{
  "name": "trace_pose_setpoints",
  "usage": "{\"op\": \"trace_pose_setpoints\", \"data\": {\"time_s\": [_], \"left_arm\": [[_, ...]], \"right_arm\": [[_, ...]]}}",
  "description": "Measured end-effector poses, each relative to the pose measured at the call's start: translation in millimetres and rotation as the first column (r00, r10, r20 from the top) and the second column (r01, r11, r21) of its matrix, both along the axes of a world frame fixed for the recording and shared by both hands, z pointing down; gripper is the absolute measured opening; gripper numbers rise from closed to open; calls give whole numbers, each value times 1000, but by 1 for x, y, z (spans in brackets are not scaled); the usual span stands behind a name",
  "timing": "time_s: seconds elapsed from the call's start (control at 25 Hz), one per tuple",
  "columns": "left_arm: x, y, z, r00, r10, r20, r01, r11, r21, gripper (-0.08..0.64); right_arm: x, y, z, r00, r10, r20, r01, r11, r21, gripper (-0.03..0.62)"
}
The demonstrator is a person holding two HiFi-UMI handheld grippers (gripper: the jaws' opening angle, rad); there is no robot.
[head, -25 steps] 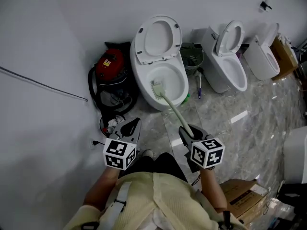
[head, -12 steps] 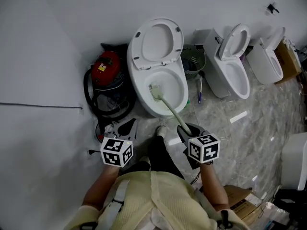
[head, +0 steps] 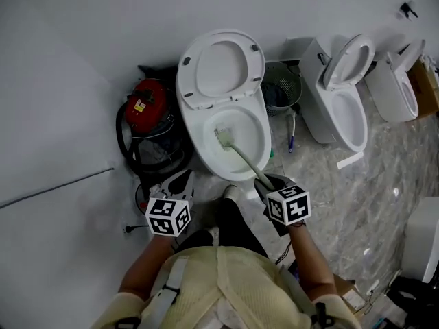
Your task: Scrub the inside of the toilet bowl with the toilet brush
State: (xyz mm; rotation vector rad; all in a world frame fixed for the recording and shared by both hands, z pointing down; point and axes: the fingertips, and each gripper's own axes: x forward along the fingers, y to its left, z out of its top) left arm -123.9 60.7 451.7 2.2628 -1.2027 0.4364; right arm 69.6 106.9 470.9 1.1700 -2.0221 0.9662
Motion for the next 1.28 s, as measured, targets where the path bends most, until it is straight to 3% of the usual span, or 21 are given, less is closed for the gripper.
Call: {"op": "trace_pose_setpoints", "data": {"time_s": [0.56,0.72,1.12,1.28], "left_arm": [[39,-70,76,997,-33,74,41,992,-116,14],[52,-79,99,995,-4,105,19,990,-143,14],[56,-76,151,979,77,189,-38,978,-205,14],[51,-76,174,976,93,195,-42,967,-252,14]], "right_arm": [[41,-61,114,997,-71,-9,67,971,-228,106],[50,-73,141,995,-90,-33,78,961,-266,106],[50,-77,205,995,-61,-79,31,940,-341,106],[53,-74,228,994,-1,-105,-40,921,-387,106]]}}
